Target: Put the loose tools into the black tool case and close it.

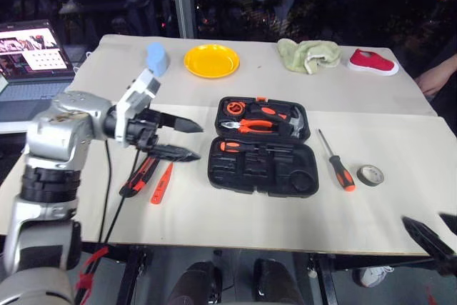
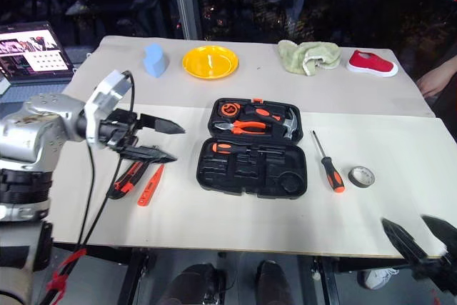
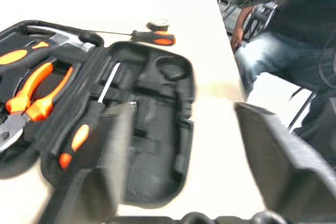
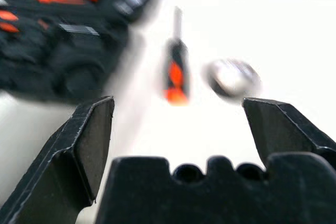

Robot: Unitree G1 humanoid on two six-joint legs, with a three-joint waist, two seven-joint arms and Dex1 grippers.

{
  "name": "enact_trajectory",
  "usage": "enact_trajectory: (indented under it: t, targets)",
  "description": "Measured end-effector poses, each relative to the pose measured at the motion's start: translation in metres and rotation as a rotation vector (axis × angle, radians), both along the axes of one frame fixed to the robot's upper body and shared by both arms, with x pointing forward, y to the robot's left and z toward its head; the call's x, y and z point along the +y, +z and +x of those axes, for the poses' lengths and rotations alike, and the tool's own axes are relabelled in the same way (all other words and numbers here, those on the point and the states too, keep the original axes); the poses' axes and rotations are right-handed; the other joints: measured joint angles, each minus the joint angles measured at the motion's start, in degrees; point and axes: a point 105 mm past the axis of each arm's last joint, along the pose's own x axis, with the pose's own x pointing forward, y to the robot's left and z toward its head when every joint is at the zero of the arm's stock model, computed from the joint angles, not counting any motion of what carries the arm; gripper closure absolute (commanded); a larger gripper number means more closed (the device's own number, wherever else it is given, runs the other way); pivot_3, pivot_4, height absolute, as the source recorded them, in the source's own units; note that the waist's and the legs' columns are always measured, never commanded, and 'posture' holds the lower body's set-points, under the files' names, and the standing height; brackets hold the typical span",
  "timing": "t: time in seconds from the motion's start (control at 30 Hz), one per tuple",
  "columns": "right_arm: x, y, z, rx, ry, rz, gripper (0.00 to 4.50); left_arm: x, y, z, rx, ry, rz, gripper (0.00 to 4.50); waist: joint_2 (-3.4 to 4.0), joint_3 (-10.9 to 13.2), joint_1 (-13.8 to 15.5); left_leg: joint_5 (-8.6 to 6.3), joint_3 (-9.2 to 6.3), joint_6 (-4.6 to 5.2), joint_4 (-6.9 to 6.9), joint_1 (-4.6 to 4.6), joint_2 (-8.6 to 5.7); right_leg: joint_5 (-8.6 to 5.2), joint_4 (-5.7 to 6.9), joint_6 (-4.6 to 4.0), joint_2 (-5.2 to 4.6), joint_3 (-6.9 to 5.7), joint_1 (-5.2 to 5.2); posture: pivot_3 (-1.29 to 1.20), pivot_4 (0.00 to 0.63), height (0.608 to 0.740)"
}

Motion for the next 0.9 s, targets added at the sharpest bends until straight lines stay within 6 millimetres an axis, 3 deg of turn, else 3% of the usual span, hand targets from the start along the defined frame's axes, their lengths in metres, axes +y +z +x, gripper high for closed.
enact_trajectory:
  t: [0.13, 0.2, 0.33, 0.5, 0.67, 0.9]
  targets:
    - [0.006, 0.014, 0.029, -0.046, 0.099, -0.048, 0.00, -0.010, -0.003, -0.008, -0.014, -0.046, 0.003, 0.02, 0.02, 0.0, -0.6, 0.00, 0.03, -0.16, -0.10, -0.01, 0.02, 0.18, 0.05, 0.02, 0.06, 0.04, -0.15, 0.00, 0.150, 0.740]
    - [0.018, 0.018, 0.051, -0.055, 0.182, -0.054, 0.00, -0.013, -0.005, -0.010, -0.020, -0.053, 0.007, 0.02, 0.01, 0.0, -0.5, 0.06, 0.01, -0.34, -0.13, -0.03, 0.05, 0.45, 0.04, -0.50, 0.13, 0.02, -0.17, 0.00, 0.150, 0.740]
    - [0.043, 0.019, 0.084, -0.043, 0.310, -0.052, 0.00, -0.021, -0.007, -0.013, -0.035, -0.079, 0.016, 0.02, 0.00, 0.0, 0.1, 0.21, -0.09, -0.59, -0.17, -0.22, 0.06, 0.45, 0.04, -0.60, 0.14, -0.11, -0.18, 0.00, 0.150, 0.740]
    - [0.072, 0.017, 0.148, 0.021, 0.424, -0.046, 0.00, -0.035, -0.004, -0.017, -0.069, -0.134, 0.005, 0.02, -0.14, 0.1, 0.0, 0.16, -0.06, -0.48, -0.14, -0.37, 0.06, 0.51, -0.07, -0.68, -0.01, -0.30, -0.24, 0.00, 0.150, 0.740]
    - [0.081, -0.008, 0.176, 0.151, 0.444, -0.043, 0.00, -0.038, -0.004, -0.013, -0.100, -0.112, 0.015, 0.02, -0.11, 0.1, 0.9, 0.64, -0.32, -0.36, -0.09, -1.30, 0.03, 0.52, 0.09, -0.80, 0.10, -0.57, -1.06, 0.00, 0.150, 0.740]
    - [0.081, -0.034, 0.192, 0.285, 0.427, -0.041, 0.00, -0.041, -0.004, -0.012, -0.120, -0.096, 0.022, 0.02, -0.11, 0.1, 0.5, 0.62, -0.32, -0.31, -0.09, -1.45, 0.01, 0.52, -0.01, -0.80, 0.16, -0.68, -1.19, 0.00, 0.150, 0.740]
